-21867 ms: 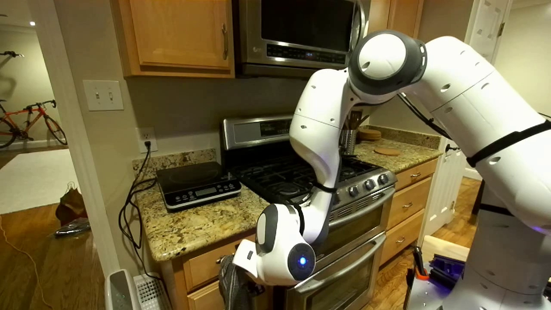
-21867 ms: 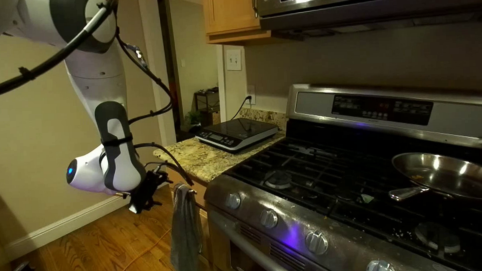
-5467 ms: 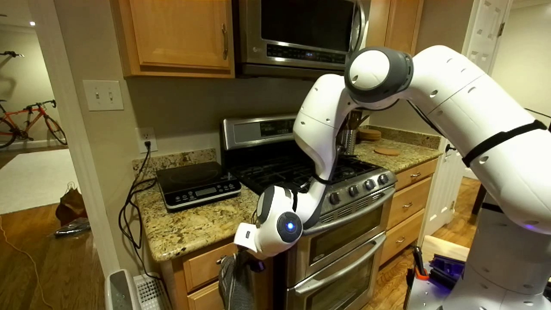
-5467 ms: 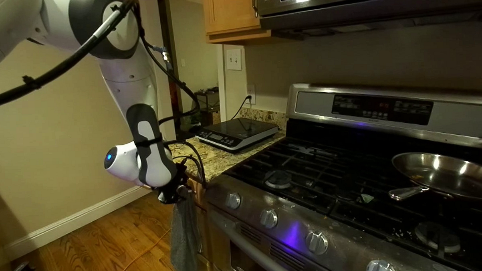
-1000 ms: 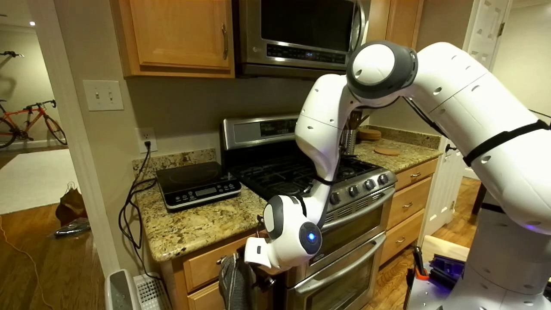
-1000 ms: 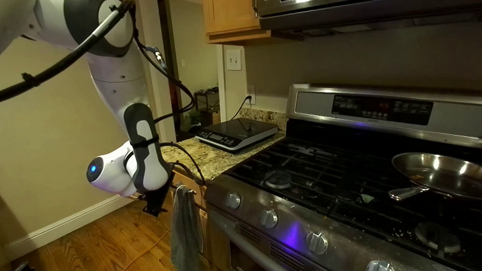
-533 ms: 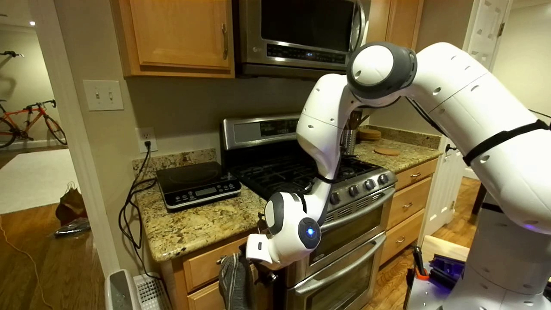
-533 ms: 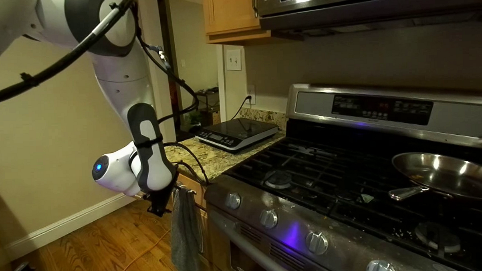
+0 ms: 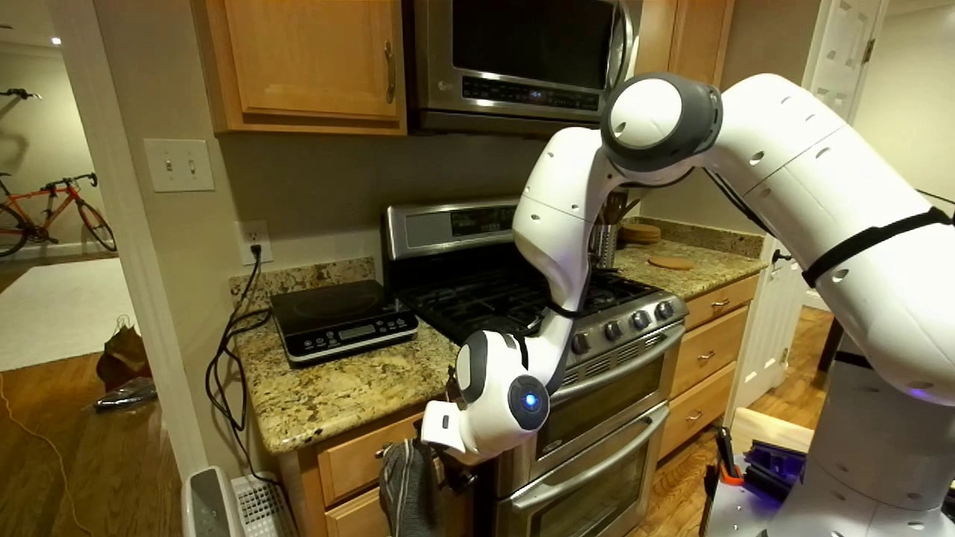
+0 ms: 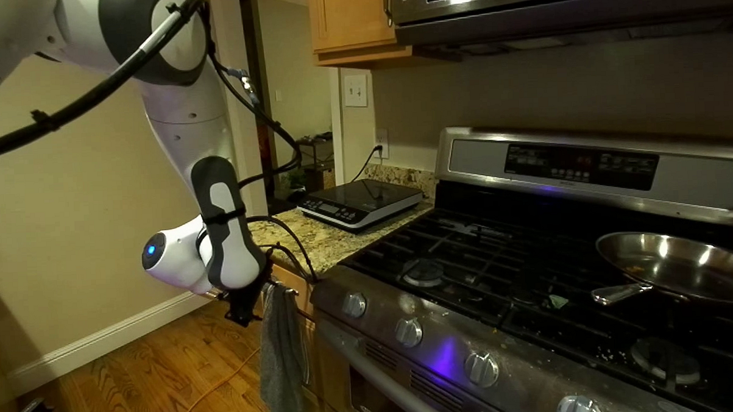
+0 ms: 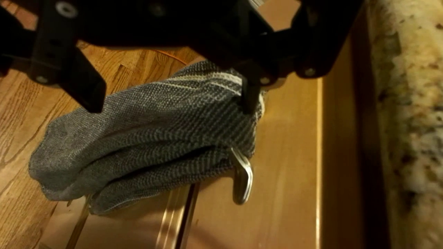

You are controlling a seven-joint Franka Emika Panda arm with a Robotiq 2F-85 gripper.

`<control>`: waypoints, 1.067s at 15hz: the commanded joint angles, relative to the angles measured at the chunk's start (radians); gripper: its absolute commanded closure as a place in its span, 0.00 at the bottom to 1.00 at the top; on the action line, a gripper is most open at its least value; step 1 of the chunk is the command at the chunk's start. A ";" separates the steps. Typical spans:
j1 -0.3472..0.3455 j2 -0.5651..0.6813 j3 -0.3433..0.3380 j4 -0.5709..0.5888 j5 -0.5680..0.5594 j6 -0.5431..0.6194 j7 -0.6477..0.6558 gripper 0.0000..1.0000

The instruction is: Open the first top drawer

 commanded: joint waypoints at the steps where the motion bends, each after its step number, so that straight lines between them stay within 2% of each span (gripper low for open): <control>1: -0.013 -0.009 0.000 0.009 0.075 -0.018 -0.013 0.00; 10: -0.025 0.028 -0.006 0.096 0.178 0.030 0.003 0.01; 12: -0.031 0.056 -0.008 0.127 0.203 0.049 0.001 0.11; 13: -0.033 0.071 -0.008 0.142 0.214 0.054 0.002 0.22; 14: -0.033 0.082 -0.008 0.154 0.226 0.057 0.002 0.26; 16: -0.037 0.106 -0.007 0.180 0.234 0.057 0.012 0.43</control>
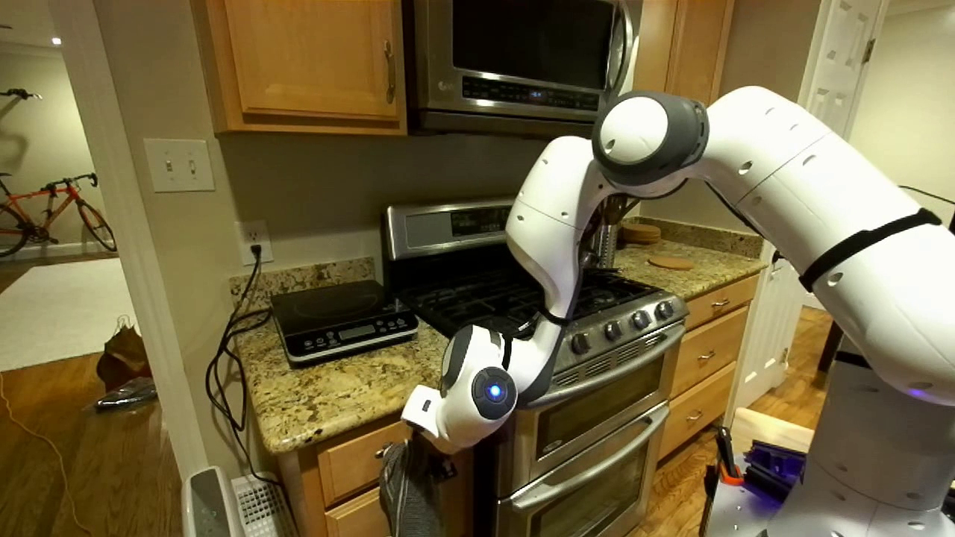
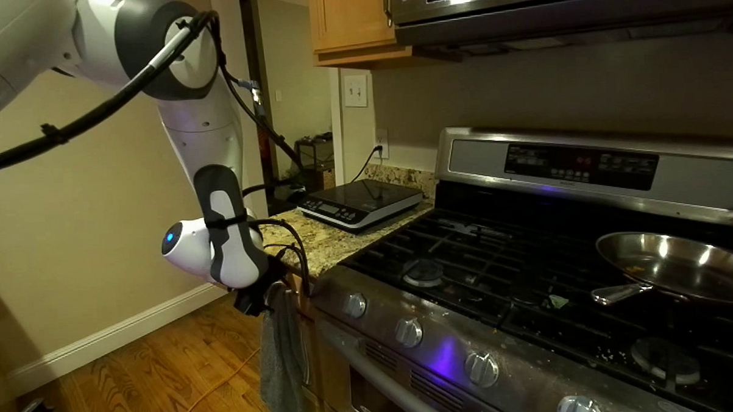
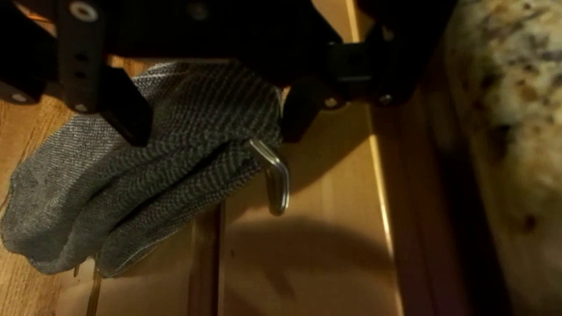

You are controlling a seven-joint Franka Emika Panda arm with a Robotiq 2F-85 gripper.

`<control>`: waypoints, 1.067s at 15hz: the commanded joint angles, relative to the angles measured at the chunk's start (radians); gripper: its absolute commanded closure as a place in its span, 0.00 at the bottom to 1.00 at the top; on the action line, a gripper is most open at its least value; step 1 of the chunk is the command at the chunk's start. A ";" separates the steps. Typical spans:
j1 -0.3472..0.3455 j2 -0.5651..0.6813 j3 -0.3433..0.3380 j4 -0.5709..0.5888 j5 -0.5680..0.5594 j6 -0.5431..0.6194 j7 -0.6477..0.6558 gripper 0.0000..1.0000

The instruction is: Open the first top drawer

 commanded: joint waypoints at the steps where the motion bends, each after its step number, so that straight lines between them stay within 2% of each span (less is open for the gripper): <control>1: -0.026 0.052 -0.003 0.070 0.019 0.032 0.015 0.50; 6: -0.018 0.037 -0.002 0.073 0.008 0.024 0.037 0.81; 10: -0.012 0.037 -0.008 0.065 0.002 0.015 0.031 0.89; 12: -0.011 0.041 -0.009 0.061 -0.006 0.010 0.035 0.87; 16: -0.005 0.026 0.000 0.013 -0.081 -0.040 0.078 0.91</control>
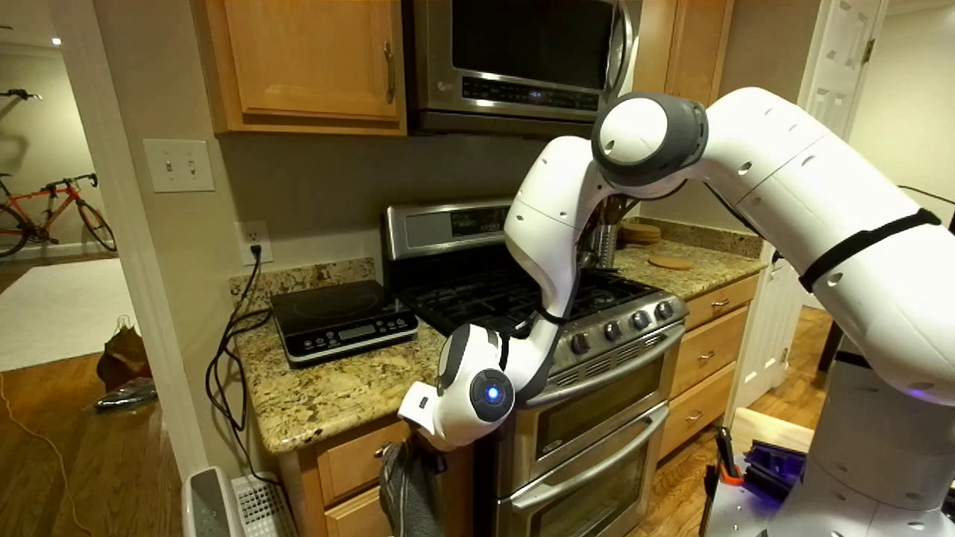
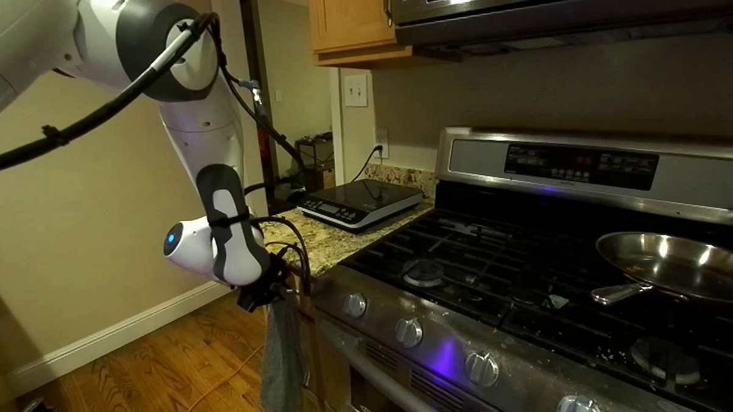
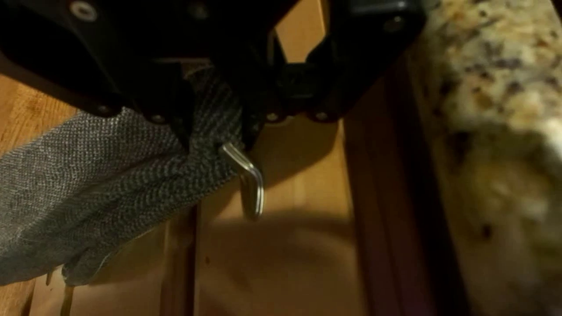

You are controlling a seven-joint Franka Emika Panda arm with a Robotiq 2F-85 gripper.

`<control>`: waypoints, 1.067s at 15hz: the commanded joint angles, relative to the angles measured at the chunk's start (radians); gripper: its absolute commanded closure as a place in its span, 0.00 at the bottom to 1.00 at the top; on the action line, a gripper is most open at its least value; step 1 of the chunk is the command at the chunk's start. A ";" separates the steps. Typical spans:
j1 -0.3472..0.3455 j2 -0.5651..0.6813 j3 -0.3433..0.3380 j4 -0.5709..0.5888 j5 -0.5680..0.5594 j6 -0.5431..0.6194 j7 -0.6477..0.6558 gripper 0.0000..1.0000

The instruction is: Open the first top drawer

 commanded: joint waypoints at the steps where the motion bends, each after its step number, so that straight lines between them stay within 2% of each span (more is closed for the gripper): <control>1: -0.005 0.019 -0.003 -0.018 -0.065 -0.018 0.048 0.91; 8: -0.008 0.010 0.012 -0.108 -0.156 -0.025 0.087 0.90; 16: 0.010 -0.013 0.027 -0.216 -0.266 -0.142 0.138 0.91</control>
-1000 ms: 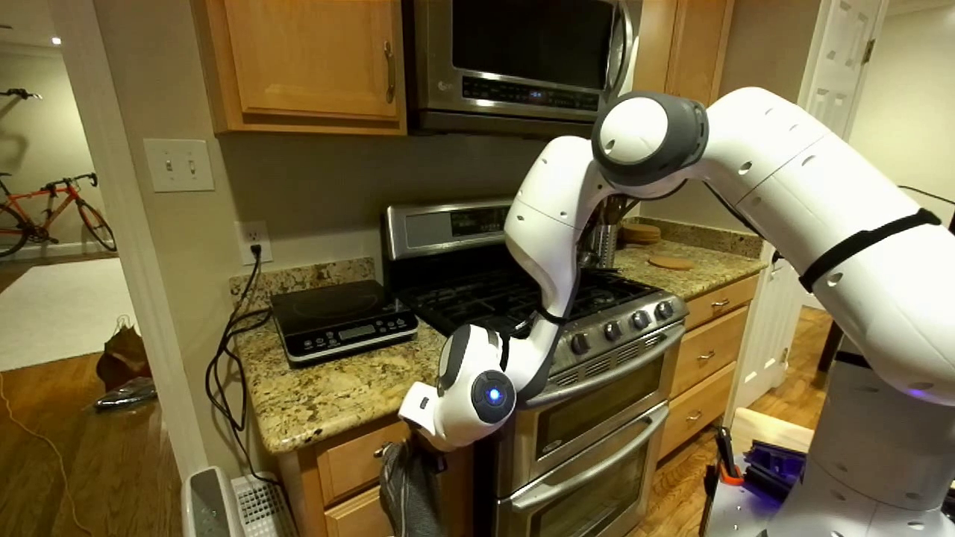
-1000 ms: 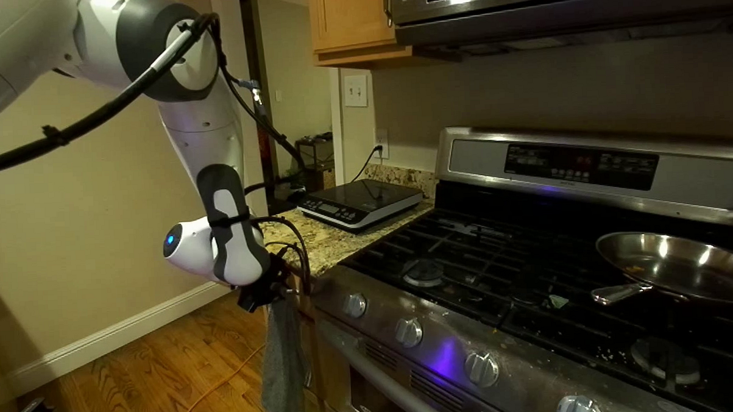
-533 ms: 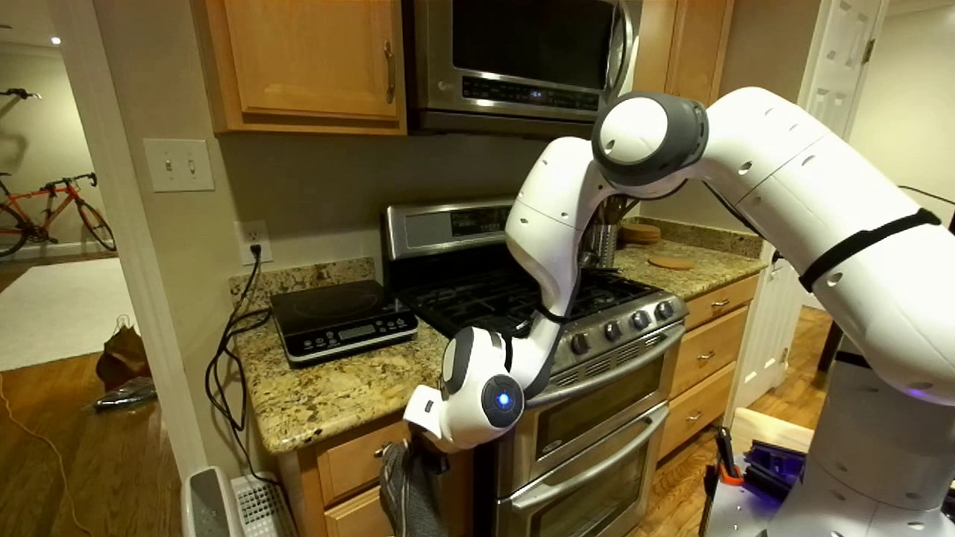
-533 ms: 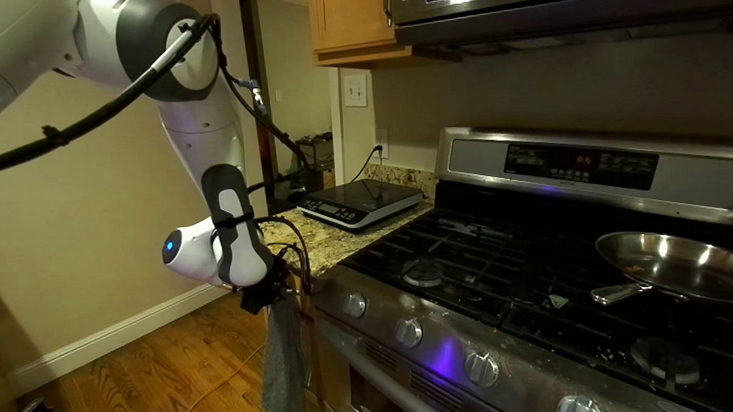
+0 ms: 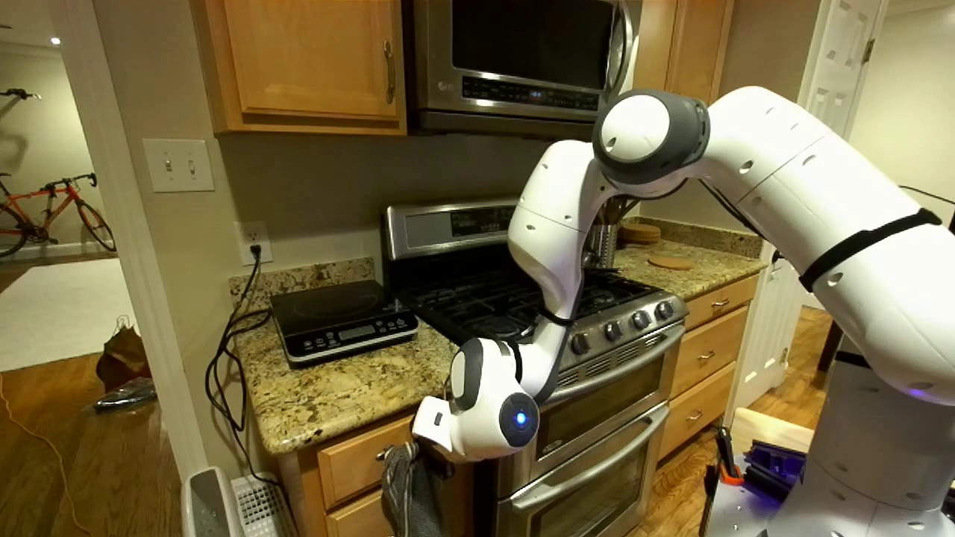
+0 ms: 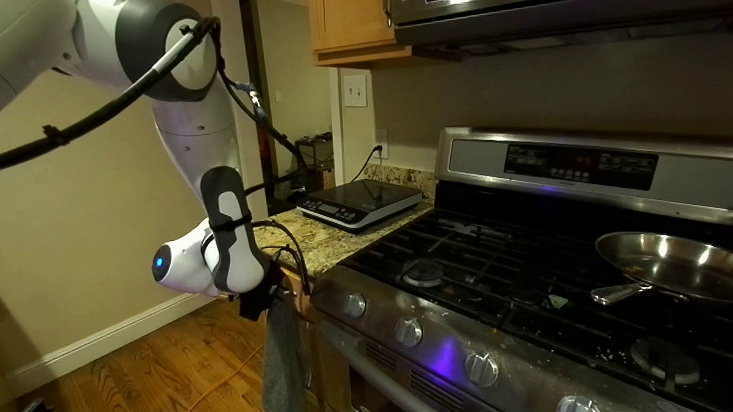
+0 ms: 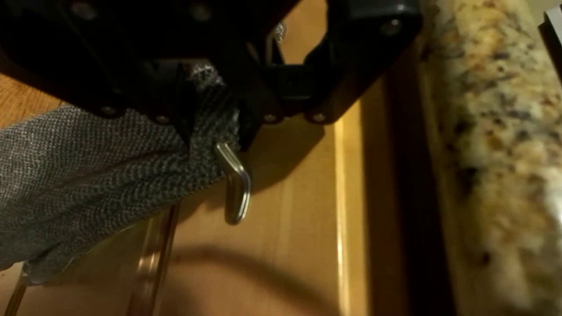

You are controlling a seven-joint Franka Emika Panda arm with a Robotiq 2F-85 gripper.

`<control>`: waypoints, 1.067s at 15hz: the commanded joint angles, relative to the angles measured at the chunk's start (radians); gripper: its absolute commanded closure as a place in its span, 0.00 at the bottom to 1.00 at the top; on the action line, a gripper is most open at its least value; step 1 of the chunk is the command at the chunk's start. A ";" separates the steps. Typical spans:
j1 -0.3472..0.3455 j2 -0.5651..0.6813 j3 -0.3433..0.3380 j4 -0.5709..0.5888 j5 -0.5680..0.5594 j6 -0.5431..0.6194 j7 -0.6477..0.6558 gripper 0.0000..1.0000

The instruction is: Open the first top drawer

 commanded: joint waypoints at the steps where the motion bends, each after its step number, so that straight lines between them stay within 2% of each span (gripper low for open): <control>1: 0.012 -0.010 0.012 -0.142 -0.040 -0.008 0.055 0.91; 9: 0.038 -0.047 0.037 -0.198 -0.024 -0.069 0.065 0.92; 10: 0.020 -0.020 0.003 -0.064 -0.022 -0.066 0.030 0.92; 11: 0.021 -0.019 0.001 -0.061 -0.022 -0.075 0.031 0.78; 16: 0.021 -0.011 -0.002 -0.045 -0.020 -0.072 0.031 0.78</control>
